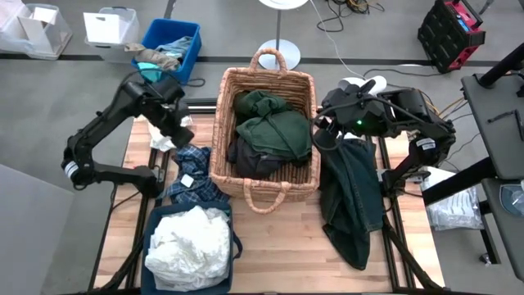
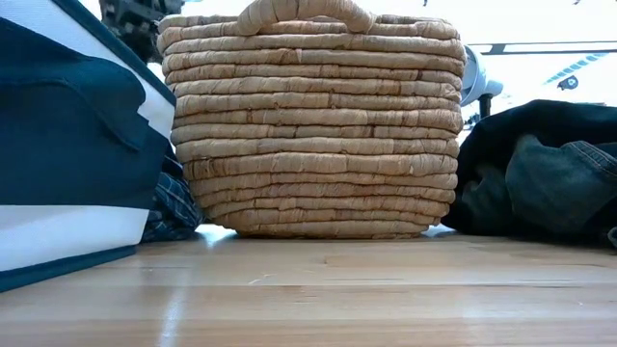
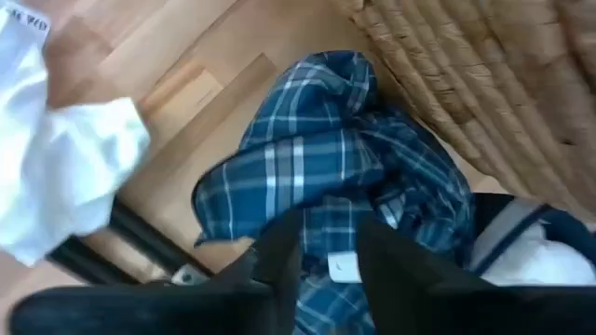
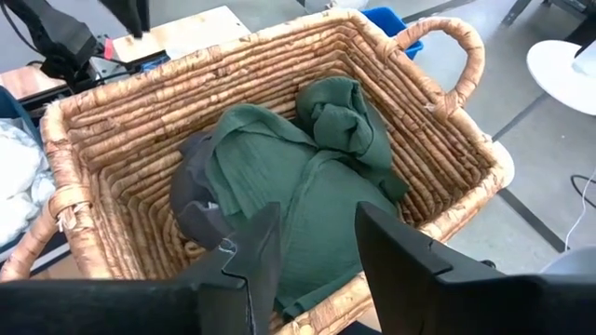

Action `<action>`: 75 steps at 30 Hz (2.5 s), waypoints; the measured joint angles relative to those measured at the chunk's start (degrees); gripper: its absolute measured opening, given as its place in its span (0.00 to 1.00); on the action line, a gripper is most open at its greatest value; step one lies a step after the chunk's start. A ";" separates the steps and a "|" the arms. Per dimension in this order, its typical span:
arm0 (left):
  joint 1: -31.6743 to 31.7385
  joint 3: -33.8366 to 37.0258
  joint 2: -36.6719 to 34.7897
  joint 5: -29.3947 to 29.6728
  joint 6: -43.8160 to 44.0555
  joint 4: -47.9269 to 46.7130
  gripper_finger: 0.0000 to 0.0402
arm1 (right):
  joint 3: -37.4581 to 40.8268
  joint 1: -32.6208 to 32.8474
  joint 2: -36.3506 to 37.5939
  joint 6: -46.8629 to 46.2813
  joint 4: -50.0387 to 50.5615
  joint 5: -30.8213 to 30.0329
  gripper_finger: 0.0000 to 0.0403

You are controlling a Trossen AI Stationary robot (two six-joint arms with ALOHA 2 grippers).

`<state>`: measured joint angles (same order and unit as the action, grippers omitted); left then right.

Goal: Sort clothes
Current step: Put the blue checkered polo shirt into the brown basket

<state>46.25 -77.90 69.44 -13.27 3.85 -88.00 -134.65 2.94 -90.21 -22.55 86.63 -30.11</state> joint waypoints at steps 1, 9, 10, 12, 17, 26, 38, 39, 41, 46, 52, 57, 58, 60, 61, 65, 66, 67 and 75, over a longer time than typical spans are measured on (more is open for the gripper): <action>-0.19 1.35 -0.12 -0.01 -0.53 1.47 0.24 | 0.00 0.00 0.00 0.00 0.00 -0.02 0.33; -0.52 10.07 0.31 0.54 5.13 7.50 0.51 | 0.00 0.00 0.00 0.07 0.05 -0.02 0.33; -0.51 10.75 0.31 0.79 5.27 7.64 0.54 | 0.00 0.00 0.00 0.07 0.05 -0.02 0.33; -0.52 12.06 0.20 1.08 5.29 8.66 0.59 | 0.00 -0.02 0.00 0.09 0.05 -0.04 0.33; -0.50 14.38 0.20 5.60 5.20 10.59 0.66 | 0.00 -0.37 0.00 0.07 0.07 -0.04 0.32; -0.52 19.76 0.29 4.82 4.13 17.78 0.69 | 0.00 -0.37 0.00 0.02 0.07 -0.04 0.31; -0.52 29.01 0.31 4.73 5.12 22.24 0.66 | 0.00 -0.37 0.00 0.00 0.02 -0.03 0.31; -0.52 29.98 0.31 4.73 5.16 23.05 0.64 | 0.00 -0.37 0.00 0.00 0.02 -0.04 0.30; -0.52 31.69 0.31 4.61 5.21 24.32 0.59 | 0.00 -0.37 0.00 0.00 0.00 -0.04 0.30; -0.52 34.11 0.30 0.99 4.37 25.06 0.27 | 0.00 -0.37 0.00 0.00 -0.02 -0.04 0.29; -0.57 30.61 -0.50 0.66 4.18 20.70 0.02 | 0.00 -0.37 0.00 0.02 -0.19 -0.04 0.31; -0.56 22.06 -2.90 1.50 3.72 13.63 0.00 | 0.00 -0.37 0.00 0.03 -0.52 -0.04 0.32; -0.56 20.04 -3.45 1.99 3.73 12.24 0.00 | 0.00 -0.37 0.00 0.05 -0.63 -0.04 0.32; -0.56 15.72 -4.44 2.67 3.80 9.60 0.00 | 0.00 -0.37 0.00 0.08 -0.88 -0.04 0.32; -0.56 13.45 -4.94 2.66 3.84 8.51 0.00 | 0.00 -0.37 0.00 0.32 -1.26 -0.04 0.32; -0.56 3.99 -6.60 2.67 4.55 5.38 0.00 | 0.00 -0.37 0.00 3.20 -4.47 -0.07 0.30; -0.56 1.69 -6.90 2.68 4.66 5.17 0.00 | 0.00 -0.37 0.00 4.19 -5.83 -0.09 0.29; -0.56 -0.44 -7.22 2.70 4.91 4.96 0.00 | 0.00 -0.48 0.00 5.08 -7.18 -0.09 0.29; -0.58 -18.60 -8.39 2.82 6.32 4.60 0.00 | 0.04 -1.13 -0.85 14.81 -17.81 0.08 0.33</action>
<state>45.67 -96.50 61.06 -10.45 10.17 -83.40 -134.61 1.81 -91.06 -7.74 68.82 -30.03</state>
